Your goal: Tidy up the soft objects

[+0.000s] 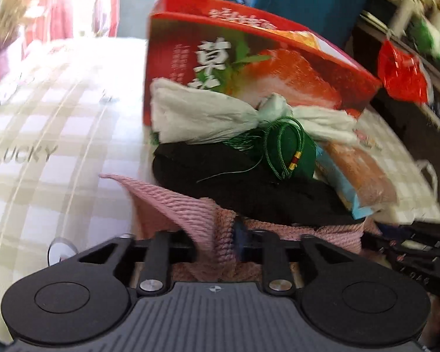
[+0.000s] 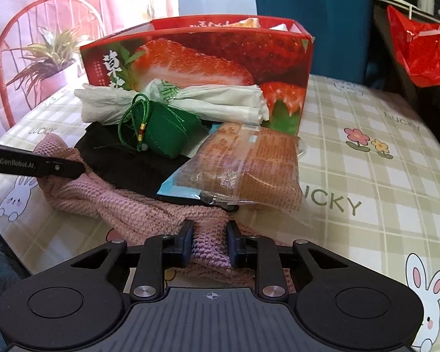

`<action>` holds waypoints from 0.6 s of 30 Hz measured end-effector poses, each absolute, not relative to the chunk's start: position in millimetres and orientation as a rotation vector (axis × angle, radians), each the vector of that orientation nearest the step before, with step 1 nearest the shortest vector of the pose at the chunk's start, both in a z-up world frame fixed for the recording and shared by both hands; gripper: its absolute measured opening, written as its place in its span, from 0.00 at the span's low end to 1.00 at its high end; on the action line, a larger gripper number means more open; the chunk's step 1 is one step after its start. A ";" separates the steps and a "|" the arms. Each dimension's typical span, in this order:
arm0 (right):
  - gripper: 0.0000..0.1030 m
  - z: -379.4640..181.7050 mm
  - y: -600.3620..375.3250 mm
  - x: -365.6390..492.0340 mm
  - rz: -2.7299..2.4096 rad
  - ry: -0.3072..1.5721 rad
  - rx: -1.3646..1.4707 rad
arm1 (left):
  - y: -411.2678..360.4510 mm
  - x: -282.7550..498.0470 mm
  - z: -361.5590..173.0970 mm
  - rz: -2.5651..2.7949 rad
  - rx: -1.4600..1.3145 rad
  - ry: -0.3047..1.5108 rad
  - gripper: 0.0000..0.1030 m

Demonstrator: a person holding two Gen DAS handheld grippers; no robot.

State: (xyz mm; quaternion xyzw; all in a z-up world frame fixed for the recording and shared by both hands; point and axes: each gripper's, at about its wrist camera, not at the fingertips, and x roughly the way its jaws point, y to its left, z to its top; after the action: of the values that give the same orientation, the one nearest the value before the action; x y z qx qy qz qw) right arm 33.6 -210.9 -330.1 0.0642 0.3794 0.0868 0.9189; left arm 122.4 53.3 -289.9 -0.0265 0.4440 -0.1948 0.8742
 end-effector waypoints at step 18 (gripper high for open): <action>0.28 -329.5 -217.0 25.4 0.169 0.786 0.172 | 61.4 108.1 -296.0 -0.430 -0.095 0.936 0.15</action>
State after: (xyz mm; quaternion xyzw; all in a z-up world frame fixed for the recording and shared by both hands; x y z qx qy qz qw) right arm 25.4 -217.0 -329.5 0.0837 0.3819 0.0822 0.9167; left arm 108.1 61.4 -296.0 -0.0456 0.4472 -0.2054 0.8693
